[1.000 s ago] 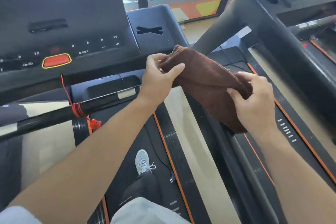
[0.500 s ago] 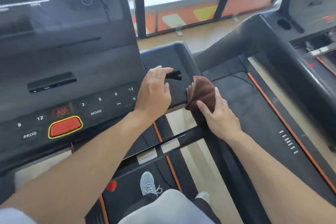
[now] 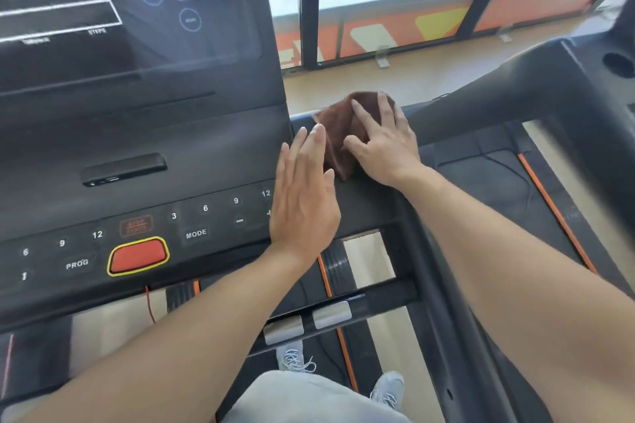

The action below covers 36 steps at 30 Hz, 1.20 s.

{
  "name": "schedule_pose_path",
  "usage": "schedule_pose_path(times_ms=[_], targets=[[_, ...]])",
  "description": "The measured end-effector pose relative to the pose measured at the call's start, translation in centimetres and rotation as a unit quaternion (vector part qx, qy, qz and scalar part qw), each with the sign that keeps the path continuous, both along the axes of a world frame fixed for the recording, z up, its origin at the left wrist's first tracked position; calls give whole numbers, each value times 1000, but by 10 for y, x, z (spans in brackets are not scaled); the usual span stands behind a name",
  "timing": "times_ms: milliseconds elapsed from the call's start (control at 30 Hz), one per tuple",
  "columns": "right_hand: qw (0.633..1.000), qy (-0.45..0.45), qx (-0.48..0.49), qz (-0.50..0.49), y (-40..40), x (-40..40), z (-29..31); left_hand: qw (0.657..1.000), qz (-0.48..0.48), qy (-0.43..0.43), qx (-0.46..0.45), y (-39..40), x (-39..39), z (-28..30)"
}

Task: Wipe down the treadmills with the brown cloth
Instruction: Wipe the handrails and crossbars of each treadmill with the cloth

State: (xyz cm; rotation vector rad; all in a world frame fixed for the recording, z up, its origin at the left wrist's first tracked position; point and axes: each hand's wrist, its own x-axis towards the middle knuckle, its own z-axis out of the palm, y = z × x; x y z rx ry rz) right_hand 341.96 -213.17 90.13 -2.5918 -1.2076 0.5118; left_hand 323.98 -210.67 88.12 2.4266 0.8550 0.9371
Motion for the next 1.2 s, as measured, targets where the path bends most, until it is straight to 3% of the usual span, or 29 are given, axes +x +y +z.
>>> schedule_pose_path(times_ms=[167,267,333,433,567,733,900,1033,1200], targets=[[986,131,-43,91,29,42,34,997,36,-54,-51,2,-1,0],[977,210,-3,44,43,58,49,996,37,-54,-63,2,1,1],[989,149,7,-24,53,41,36,995,40,-58,-64,2,0,1],[997,-56,-42,-31,57,1,3,994,37,-78,-64,2,0,2],[991,-123,-16,54,45,-20,-6,991,11,-103,-79,3,-3,4],[970,-78,32,228,1,-47,-5,988,-15,-133,-81,4,-6,5],[958,-60,23,279,-71,-73,-3,984,-10,-150,-98,5,-7,3],[957,-105,3,269,-111,-79,-17,982,-7,-154,-111,7,-6,2],[984,-97,41,143,-62,-75,-25,980,-10,-159,-116,8,-7,1]])
